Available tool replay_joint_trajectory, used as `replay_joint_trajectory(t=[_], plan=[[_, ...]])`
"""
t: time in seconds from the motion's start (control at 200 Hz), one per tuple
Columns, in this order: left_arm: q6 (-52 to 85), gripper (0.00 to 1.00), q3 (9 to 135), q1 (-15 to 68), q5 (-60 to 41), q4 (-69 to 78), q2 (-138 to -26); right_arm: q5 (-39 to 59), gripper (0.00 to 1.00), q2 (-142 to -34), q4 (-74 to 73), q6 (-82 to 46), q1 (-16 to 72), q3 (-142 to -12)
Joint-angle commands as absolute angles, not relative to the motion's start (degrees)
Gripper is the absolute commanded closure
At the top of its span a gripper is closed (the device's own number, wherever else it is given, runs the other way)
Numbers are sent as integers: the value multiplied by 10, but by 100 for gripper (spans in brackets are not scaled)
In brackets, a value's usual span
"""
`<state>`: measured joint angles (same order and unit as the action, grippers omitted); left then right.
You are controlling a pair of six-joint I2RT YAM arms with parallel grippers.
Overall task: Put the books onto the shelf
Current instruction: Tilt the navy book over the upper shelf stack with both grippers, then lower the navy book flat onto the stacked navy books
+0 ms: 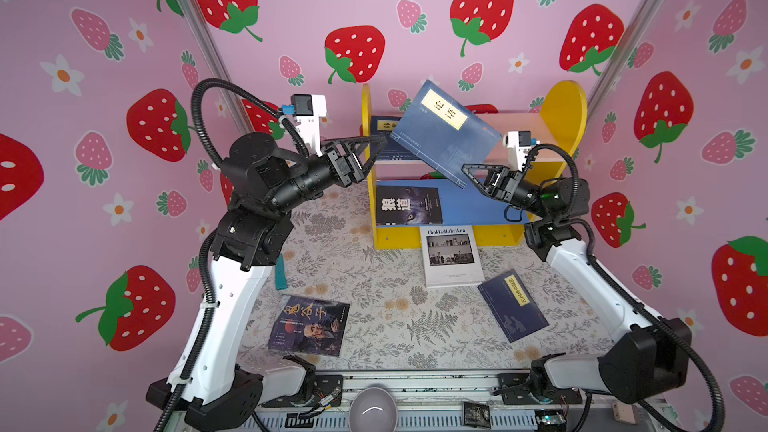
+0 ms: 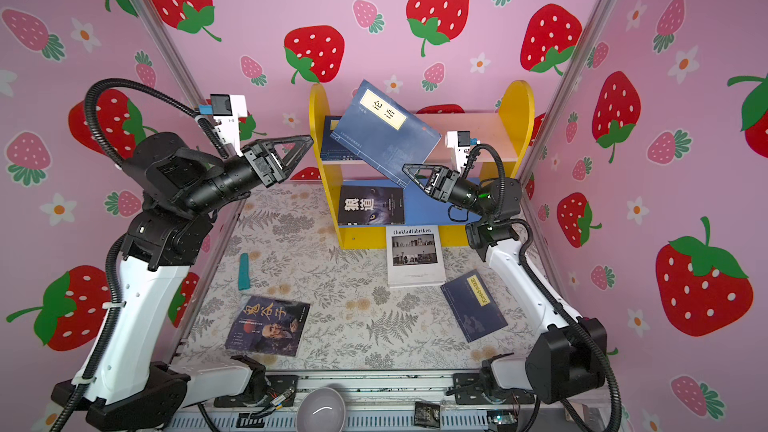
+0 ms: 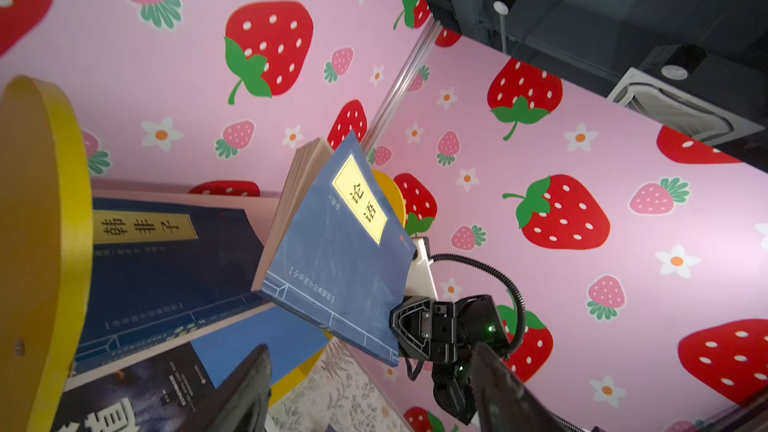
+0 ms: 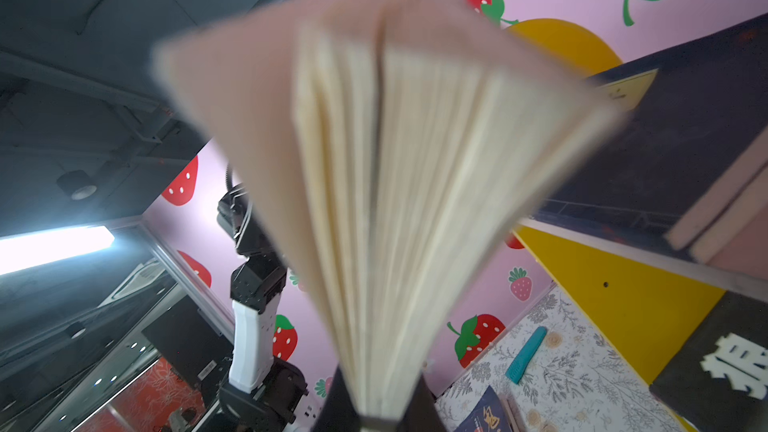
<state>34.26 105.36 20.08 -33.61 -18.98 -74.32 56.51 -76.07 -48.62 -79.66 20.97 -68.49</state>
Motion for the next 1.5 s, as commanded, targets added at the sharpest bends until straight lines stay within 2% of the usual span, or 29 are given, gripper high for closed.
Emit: replay_joint_trajectory(t=[0.0, 0.41, 0.52, 0.78, 0.945, 0.98, 1.0, 1.055, 1.1, 1.2, 1.316, 1.371, 1.411, 1.496], plan=[[348, 24, 1056, 197, -395, -215, -761, 600, 96, -719, -497, -806, 208, -715], [418, 18, 1039, 203, -474, -77, -776, 606, 96, -714, -469, -810, 211, -721], [419, 21, 1042, 212, -470, -75, -780, 604, 96, -723, -475, -814, 214, -728], [431, 58, 1064, 215, -464, -58, -800, 606, 96, -759, -495, -843, 223, -752], [434, 89, 1082, 218, -440, -45, -807, 606, 95, -789, -496, -857, 223, -775], [434, 93, 1084, 219, -435, -40, -809, 603, 93, -796, -495, -856, 223, -782], [435, 100, 1083, 219, -431, -37, -809, 600, 93, -800, -493, -853, 223, -786], [441, 100, 1077, 223, -409, -23, -809, 584, 93, -810, -476, -834, 223, -798], [450, 100, 1062, 227, -376, -7, -805, 567, 88, -820, -456, -807, 220, -810], [489, 100, 1009, 241, -247, 35, -790, 491, 64, -833, -363, -705, 211, -840], [534, 100, 1014, 252, -143, 41, -808, 324, 59, -838, -169, -506, 220, -899], [541, 100, 1033, 257, -114, 30, -823, 246, 53, -844, -108, -441, 228, -925], [545, 100, 1043, 260, -98, 26, -834, 214, 50, -849, -89, -413, 231, -938], [555, 100, 1058, 260, -84, 19, -850, 186, 49, -869, -49, -370, 234, -972]])
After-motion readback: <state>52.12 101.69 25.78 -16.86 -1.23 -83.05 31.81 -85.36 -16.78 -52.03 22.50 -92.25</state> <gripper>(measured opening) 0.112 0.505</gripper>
